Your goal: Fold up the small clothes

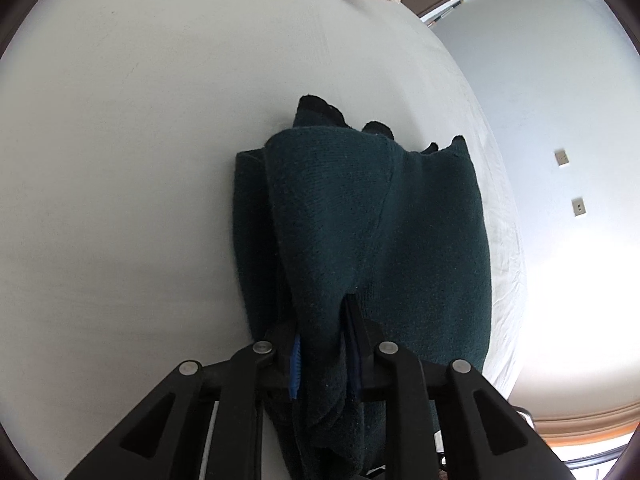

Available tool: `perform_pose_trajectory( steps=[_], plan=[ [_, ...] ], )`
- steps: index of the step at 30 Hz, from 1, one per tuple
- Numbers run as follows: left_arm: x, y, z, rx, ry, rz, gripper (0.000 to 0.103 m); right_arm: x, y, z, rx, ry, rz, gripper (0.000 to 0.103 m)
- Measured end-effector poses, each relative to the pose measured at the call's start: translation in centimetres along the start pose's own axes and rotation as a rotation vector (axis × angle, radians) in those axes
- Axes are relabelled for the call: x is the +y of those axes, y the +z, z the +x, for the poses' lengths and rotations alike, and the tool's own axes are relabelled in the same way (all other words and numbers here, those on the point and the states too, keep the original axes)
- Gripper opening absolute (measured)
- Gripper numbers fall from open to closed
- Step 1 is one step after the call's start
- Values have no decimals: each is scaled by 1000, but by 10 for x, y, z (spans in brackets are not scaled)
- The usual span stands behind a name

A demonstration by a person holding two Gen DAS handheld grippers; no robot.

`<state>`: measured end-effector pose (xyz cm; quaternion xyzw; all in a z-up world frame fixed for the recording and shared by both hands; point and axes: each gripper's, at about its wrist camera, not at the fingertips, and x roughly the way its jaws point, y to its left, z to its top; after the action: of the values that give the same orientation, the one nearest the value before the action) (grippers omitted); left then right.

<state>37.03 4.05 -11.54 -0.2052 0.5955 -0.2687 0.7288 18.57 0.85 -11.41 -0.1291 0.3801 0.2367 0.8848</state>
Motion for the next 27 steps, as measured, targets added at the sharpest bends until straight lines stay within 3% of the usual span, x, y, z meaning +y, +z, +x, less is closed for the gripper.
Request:
perform_pose_trajectory(
  steps=[2,5,9,12,15,17,19,21,23,27],
  plan=[
    [4,-2,-6,-32,0,-19,23,-7,-5,-8,1,41,27,17],
    [4,-10,-22,-87,60,-23,30,-27,-12,-32,-23,102,115,17],
    [-19,-22,-51,-208,183,24,30,-69,-23,-69,-89,88,244,17],
    [-51,-29,-66,-281,174,90,30,-110,-28,-85,-138,68,355,17],
    [-84,-46,-57,-288,230,197,30,-151,-30,-83,-159,61,464,17],
    [-85,-55,-36,-245,275,230,30,-172,-36,-81,-180,111,542,17],
    [-64,-62,-9,-202,297,198,30,-188,-42,-68,-158,176,613,17],
    [-36,-74,-12,-229,266,165,19,-199,-58,-50,-80,226,684,17],
    [-22,-75,-17,-245,193,139,18,-210,-76,-34,-16,247,747,17],
    [-11,-79,-18,-250,148,145,15,-233,-105,-18,-35,341,862,16]
  ],
)
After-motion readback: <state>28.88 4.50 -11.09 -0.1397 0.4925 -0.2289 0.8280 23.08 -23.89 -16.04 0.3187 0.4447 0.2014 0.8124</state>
